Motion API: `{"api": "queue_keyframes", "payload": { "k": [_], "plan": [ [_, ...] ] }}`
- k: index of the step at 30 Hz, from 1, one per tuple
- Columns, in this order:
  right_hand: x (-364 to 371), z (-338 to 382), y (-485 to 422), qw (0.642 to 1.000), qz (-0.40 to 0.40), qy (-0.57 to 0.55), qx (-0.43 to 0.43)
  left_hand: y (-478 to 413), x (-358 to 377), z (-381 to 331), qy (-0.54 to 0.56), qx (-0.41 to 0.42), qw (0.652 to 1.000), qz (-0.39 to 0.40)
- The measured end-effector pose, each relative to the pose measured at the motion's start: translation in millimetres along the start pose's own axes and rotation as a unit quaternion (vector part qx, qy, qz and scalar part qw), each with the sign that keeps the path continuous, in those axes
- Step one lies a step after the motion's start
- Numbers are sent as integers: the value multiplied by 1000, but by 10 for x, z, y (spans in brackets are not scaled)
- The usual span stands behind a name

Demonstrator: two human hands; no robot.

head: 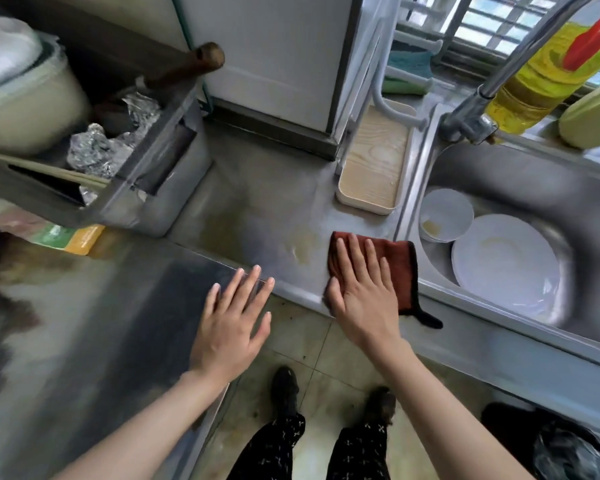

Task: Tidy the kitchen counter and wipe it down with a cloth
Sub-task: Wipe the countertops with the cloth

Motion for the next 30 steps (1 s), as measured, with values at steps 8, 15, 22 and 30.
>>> {"api": "queue_keyframes", "payload": {
  "k": [8,15,22,30],
  "plan": [
    [-79,486,45,995,-6,-12,-98,-1,4,8,0,5,1000,-15],
    [-83,192,-367,998,55,-29,22,5,10,20,-5,8,1000,-18],
    [-135,474,-179,983,27,-20,-182,-7,3,13,-1,8,1000,-18],
    [-197,672,-545,992,48,-42,-111,2,19,37,12,-22,999,-32]
  ]
}}
Point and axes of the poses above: each hand's wrist, its own y-axis away from the middle knuckle, its own x-axis out of the palm, z = x × y, the point moved 4 cm from there along -y, towards the middle knuckle, and after that the axes turned 15 degrees about y, right-handed, at the moved point
